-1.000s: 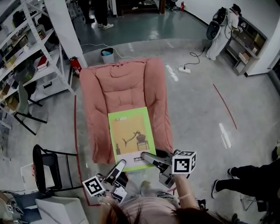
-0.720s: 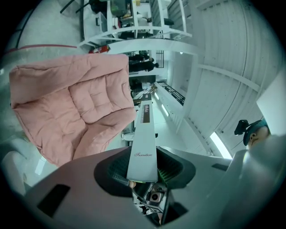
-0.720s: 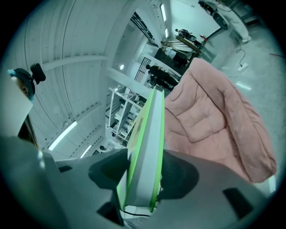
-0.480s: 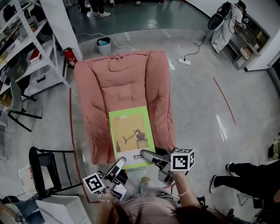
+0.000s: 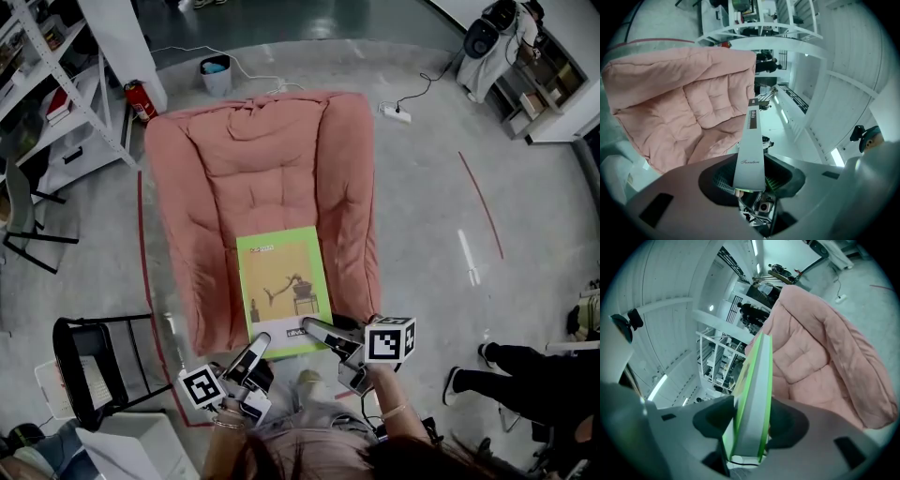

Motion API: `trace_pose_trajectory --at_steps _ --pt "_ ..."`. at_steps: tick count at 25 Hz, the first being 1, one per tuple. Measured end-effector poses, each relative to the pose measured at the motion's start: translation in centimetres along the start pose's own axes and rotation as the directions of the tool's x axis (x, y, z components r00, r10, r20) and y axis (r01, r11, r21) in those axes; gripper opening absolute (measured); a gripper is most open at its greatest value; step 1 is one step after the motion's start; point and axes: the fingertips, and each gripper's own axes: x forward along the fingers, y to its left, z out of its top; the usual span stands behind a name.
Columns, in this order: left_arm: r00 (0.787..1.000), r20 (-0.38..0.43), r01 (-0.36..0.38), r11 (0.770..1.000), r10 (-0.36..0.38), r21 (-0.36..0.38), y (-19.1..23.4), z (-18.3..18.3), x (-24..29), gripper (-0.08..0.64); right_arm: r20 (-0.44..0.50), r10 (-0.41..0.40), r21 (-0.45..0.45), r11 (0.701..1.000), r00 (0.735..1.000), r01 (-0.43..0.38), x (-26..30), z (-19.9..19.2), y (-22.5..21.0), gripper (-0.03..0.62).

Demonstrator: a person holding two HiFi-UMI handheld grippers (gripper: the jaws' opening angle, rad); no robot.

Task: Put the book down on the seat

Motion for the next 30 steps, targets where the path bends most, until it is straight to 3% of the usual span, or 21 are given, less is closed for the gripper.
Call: trace_pose_trajectory --at_steps 16,30 --pt "0.996 -0.051 -0.070 0.997 0.068 -0.039 5.8 3.7 4.1 0.150 -0.011 -0.060 0.114 0.992 0.998 0.061 3.9 1.2 -6.9 0.224" --pt "0.988 -0.090 -0.134 0.985 0.124 -0.113 12.9 5.4 6.5 0.152 -0.033 -0.154 0.220 0.963 0.987 0.158 6.8 0.0 -13.9 0.224"
